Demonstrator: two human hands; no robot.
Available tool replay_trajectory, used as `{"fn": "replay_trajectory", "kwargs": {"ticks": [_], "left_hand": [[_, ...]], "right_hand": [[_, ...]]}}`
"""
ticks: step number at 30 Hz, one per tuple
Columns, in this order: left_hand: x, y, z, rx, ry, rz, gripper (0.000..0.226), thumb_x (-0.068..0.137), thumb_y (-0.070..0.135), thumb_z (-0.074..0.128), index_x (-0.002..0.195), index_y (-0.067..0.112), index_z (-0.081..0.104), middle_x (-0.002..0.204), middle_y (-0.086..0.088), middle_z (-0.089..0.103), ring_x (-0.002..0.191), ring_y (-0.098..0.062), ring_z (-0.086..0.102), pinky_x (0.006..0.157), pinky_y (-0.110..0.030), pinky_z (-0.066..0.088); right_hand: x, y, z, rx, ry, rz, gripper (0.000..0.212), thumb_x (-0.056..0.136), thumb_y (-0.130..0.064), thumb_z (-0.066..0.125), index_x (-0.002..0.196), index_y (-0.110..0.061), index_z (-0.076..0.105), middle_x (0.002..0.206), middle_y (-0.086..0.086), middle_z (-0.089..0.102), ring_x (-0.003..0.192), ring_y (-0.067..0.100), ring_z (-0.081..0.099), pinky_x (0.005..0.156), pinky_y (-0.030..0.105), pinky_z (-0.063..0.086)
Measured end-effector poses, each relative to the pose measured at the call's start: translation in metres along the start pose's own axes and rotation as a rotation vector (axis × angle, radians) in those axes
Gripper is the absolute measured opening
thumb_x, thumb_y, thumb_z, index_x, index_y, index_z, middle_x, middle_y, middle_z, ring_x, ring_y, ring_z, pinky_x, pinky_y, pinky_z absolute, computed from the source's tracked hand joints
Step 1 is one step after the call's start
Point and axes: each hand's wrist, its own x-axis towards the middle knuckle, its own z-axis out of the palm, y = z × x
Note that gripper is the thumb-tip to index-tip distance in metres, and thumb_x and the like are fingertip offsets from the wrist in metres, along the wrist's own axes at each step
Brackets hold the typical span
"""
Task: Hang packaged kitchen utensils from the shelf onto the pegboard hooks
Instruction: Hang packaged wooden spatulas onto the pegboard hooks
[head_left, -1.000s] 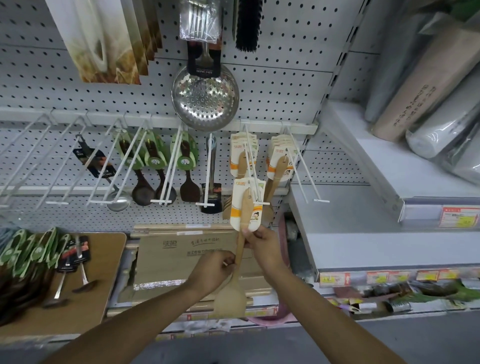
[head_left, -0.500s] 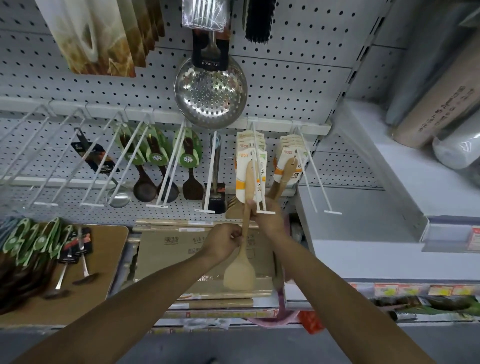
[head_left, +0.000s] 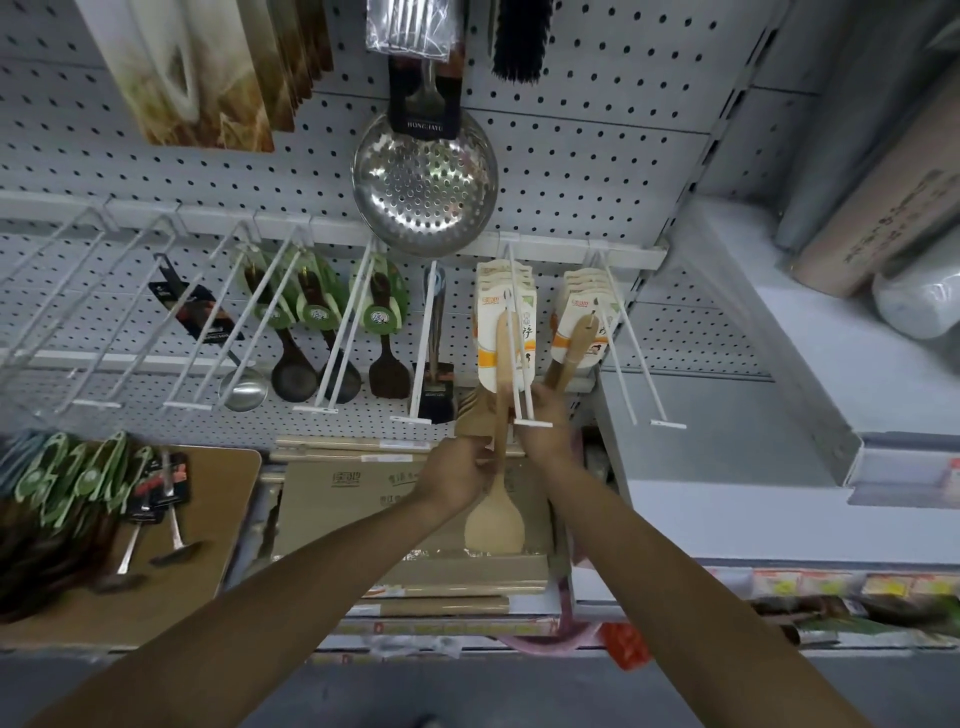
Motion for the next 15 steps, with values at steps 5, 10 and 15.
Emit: {"fn": "replay_trajectory", "kwargs": {"ticks": [5,10,15], "left_hand": [[-0.018,-0.016,-0.025,0.133,0.043,0.076,0.052,0.094,0.035,0.065,0.144,0.024,0.052,0.137,0.005,0.062,0.124,-0.015,0.06,0.102,-0.028,0.046],[-0.049,-0.037,-0.076,0.33,0.096,0.179,0.053,0.095,0.056,0.051,0.143,0.034,0.051,0.138,0.004,0.062,0.122,-0.018,0.061,0.093,-0.031,0.05],[-0.09,-0.062,-0.138,0.448,0.184,0.258,0.059,0.092,0.067,0.043,0.142,0.038,0.051,0.137,0.007,0.061,0.125,-0.015,0.056,0.094,-0.032,0.051]], "right_hand": [[-0.009,0.026,0.002,-0.212,0.069,-0.154,0.007,0.089,-0.027,0.063,0.092,-0.021,0.062,0.088,-0.001,0.068,0.089,0.028,0.068,0.085,0.048,0.056],[-0.048,0.003,0.001,-0.542,-0.177,-0.305,0.035,0.096,-0.024,0.058,0.129,-0.013,0.06,0.124,0.009,0.064,0.115,0.026,0.058,0.091,0.027,0.041],[-0.072,-0.015,0.027,-0.74,-0.353,-0.572,0.043,0.098,-0.031,0.055,0.14,-0.022,0.049,0.14,0.001,0.052,0.129,0.021,0.045,0.109,0.034,0.036]]}}
